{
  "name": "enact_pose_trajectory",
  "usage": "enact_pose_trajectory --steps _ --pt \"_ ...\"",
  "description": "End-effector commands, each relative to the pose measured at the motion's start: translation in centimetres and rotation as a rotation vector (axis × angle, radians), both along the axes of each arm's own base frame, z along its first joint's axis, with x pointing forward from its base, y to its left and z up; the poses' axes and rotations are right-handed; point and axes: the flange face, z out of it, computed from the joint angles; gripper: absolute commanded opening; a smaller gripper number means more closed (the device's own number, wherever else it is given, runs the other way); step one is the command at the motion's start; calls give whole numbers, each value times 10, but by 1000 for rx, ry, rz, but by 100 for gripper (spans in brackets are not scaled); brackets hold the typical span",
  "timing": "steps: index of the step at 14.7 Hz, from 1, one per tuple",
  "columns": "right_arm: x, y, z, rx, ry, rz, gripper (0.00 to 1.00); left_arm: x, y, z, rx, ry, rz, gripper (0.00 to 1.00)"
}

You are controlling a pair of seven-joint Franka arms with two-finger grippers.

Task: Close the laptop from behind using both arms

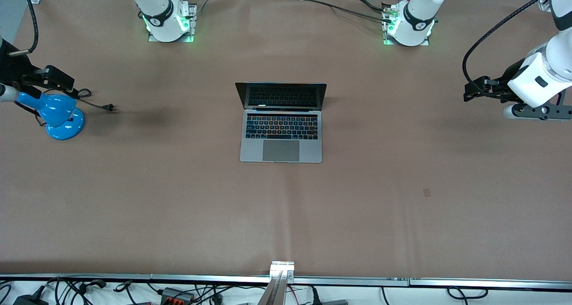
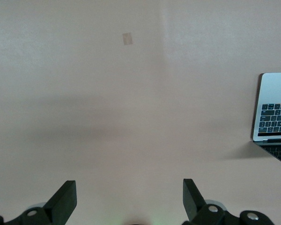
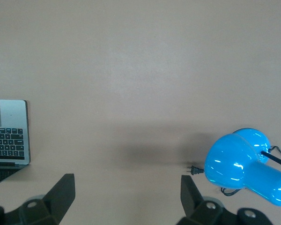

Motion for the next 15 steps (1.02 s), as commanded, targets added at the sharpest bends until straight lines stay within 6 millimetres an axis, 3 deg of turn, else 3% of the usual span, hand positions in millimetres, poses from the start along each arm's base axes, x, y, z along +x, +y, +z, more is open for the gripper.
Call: enact_pose_trajectory --steps 1,7,8,9,10,11,13,15 --pt "-3 1 6 -29 -3 6 100 -5 1 10 -25 -1 5 100" --pt "-2 1 4 -27 -1 6 100 -4 1 6 -26 9 11 97" --pt "-2 2 4 -27 0 7 100 -4 1 8 -25 8 3 82" --pt "-3 2 5 -27 0 13 100 -7 1 7 -25 23 3 50" --pt "-3 0 4 -27 0 15 100 -10 -2 8 -26 43 -6 35" --pt "-3 0 2 -27 3 17 86 -11 -2 9 -26 43 -8 30" --pt "-4 0 4 -27 2 4 37 -11 -3 9 -26 44 -9 13" --pt "-4 0 5 -25 2 3 11 -11 -4 9 -27 46 -12 5"
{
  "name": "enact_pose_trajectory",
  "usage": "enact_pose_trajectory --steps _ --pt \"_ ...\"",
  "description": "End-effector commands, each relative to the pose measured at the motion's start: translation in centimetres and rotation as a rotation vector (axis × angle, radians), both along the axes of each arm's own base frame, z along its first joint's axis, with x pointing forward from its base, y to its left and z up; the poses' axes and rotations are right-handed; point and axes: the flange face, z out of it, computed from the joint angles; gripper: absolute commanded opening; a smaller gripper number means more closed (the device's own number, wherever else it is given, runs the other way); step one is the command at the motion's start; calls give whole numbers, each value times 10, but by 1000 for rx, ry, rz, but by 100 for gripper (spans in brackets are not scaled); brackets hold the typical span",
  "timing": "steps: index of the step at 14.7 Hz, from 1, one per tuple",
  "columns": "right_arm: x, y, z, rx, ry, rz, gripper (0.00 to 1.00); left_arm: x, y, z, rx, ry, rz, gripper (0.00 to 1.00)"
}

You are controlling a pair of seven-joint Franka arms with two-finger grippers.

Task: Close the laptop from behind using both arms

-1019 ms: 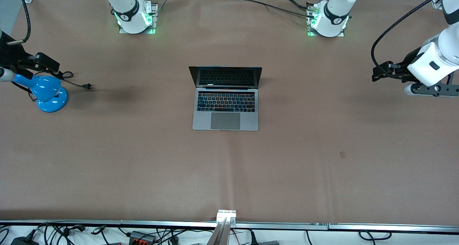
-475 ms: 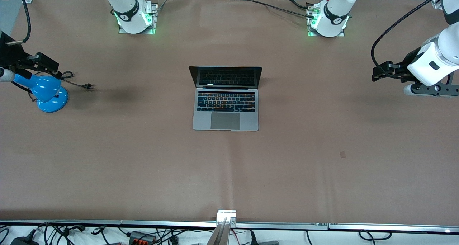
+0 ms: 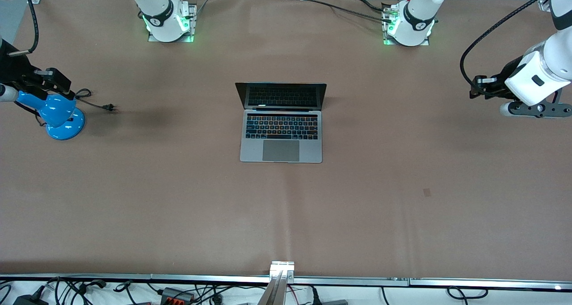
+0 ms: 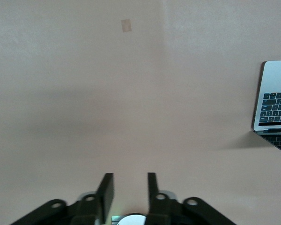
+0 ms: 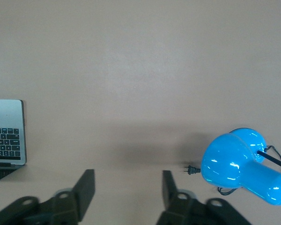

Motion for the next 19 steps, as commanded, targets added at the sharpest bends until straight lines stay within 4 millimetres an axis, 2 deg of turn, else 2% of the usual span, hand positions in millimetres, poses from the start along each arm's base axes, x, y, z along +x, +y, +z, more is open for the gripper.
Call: enact_pose_trajectory --steps 1,2,6,8,10,11,12,13,15,16,17,19 --pt "-3 3 3 -13 6 5 4 -5 -2 10 -28 0 -7 5" --pt "-4 3 1 -10 14 14 0 -6 -2 10 -28 8 -7 0" --pt "-5 6 -5 3 52 1 0 -13 -7 8 -33 52 -39 0" --pt "-3 10 -15 4 87 25 0 -13 -12 10 -91 51 -49 0" --pt "-6 43 -28 5 158 88 0 -16 -18 8 -110 63 -55 0" --pt "-9 52 -35 49 188 93 0 -18 -29 6 -129 72 -70 0" --pt "-11 61 -45 125 232 92 0 -22 -56 3 -178 101 -109 0" --pt "-14 72 -53 155 263 102 0 -28 -83 -8 -206 145 -139 0" --pt "-23 105 -79 203 326 134 0 -46 -150 -41 -232 169 -216 0" --pt "-28 120 -89 247 352 142 0 -52 -175 -51 -230 188 -242 0" --pt "-32 137 -97 271 373 164 0 -57 -196 -74 -250 242 -254 0" --pt "-45 183 -115 282 427 232 0 -81 -242 -102 -279 252 -241 0"
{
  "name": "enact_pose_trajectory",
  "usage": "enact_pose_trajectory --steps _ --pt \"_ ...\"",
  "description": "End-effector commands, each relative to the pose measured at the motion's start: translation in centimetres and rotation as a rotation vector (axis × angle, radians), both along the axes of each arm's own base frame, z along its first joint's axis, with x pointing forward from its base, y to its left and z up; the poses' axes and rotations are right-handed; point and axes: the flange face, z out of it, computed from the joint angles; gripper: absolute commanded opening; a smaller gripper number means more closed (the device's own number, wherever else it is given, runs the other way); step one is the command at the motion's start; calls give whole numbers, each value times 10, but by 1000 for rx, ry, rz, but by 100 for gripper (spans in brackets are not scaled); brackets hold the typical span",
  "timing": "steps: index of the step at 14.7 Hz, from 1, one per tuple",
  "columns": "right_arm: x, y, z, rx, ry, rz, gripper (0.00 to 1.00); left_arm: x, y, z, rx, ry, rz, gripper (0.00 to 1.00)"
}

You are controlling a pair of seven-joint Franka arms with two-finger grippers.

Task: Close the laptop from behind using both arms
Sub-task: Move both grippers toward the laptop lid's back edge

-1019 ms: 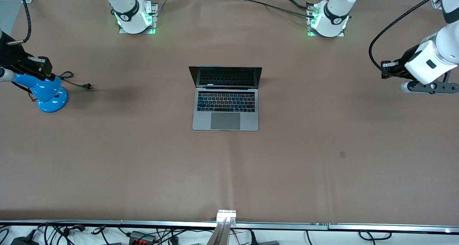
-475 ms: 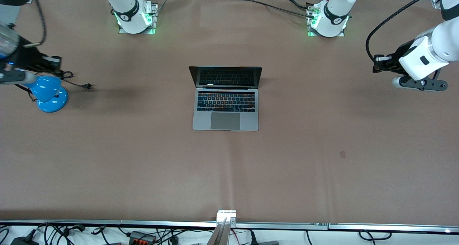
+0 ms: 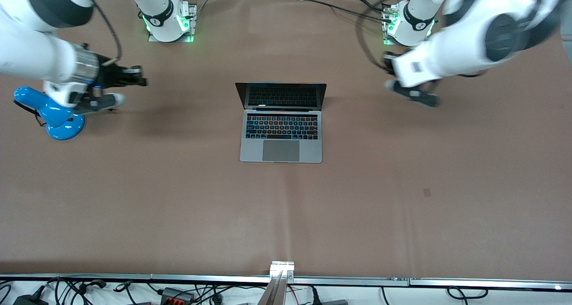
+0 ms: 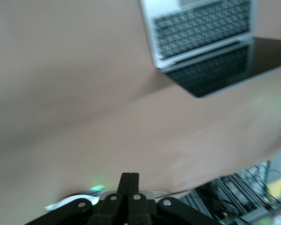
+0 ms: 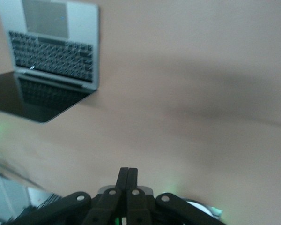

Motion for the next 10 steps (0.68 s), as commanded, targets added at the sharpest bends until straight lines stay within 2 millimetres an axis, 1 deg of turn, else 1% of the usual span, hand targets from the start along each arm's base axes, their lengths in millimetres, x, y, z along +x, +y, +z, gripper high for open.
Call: enact_pose_trajectory --steps 1,2,3,4,6,7,8,9,10 --pt "-24 63 -21 28 60 98 0 -27 -46 -42 -24 9 -13 0" --pt "-31 82 -29 25 77 134 0 -34 -60 -59 -27 20 -37 0" --pt "-42 104 -40 38 105 162 0 -42 -76 -78 -32 31 -56 0" --pt "-51 125 -49 69 122 175 0 -50 -87 -89 -35 27 -65 0" --pt "-59 145 -66 71 114 177 0 -73 -118 -114 -15 22 -46 0" --pt "-69 162 -77 54 117 186 0 -78 -129 -124 -9 29 -37 0" --pt "-80 177 -87 34 120 183 0 -81 -136 -138 -10 50 -37 0" --pt "-96 197 -100 7 128 183 0 -79 -138 -149 -16 57 -29 0" --pt "-107 215 -110 -13 142 184 0 -79 -140 -155 -20 57 -24 0"
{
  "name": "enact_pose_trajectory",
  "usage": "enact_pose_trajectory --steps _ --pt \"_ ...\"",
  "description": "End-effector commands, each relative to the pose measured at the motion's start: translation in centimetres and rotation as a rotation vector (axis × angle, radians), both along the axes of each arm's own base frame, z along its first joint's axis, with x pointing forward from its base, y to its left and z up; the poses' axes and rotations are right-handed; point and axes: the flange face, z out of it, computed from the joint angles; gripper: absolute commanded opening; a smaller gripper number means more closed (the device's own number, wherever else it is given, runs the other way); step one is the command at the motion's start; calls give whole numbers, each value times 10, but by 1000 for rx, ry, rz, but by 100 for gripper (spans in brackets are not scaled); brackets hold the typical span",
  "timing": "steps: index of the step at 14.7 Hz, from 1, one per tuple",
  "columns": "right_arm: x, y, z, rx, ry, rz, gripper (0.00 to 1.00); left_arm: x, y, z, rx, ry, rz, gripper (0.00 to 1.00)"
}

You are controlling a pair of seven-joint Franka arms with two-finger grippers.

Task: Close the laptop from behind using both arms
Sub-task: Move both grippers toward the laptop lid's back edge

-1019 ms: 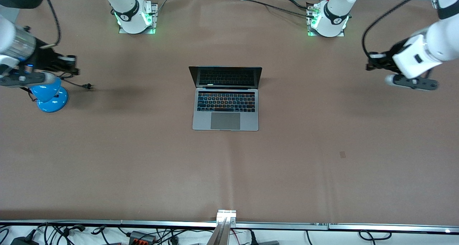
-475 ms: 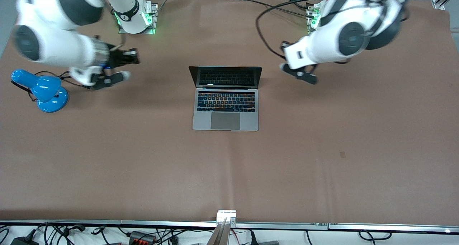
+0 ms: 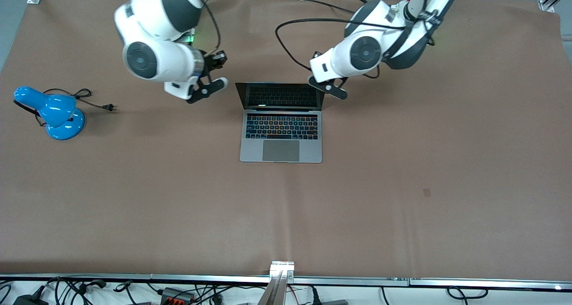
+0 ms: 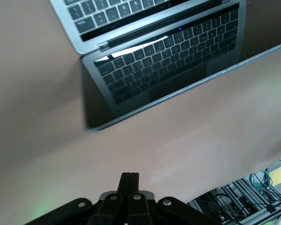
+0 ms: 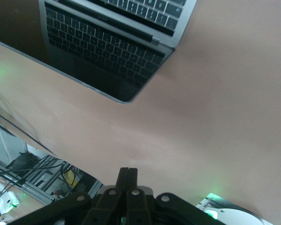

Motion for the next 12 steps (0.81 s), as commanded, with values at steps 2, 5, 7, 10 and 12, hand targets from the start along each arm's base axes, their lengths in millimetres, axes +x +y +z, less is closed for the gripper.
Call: enact_pose_trajectory --steps 2,5,7,10,12 --pt "-40 61 -27 -59 -12 -40 0 -11 -21 -21 3 21 40 0" --pt "-40 70 -43 -46 -25 -84 0 -4 -21 -25 2 11 71 0" --pt "-36 70 -44 7 -5 -155 0 20 -10 -27 32 -61 61 0" --pt "-28 69 -47 21 -35 -181 0 39 -6 -26 44 -68 119 0" --pt "-24 67 -52 19 -47 -191 0 52 -2 -29 38 -64 145 0"
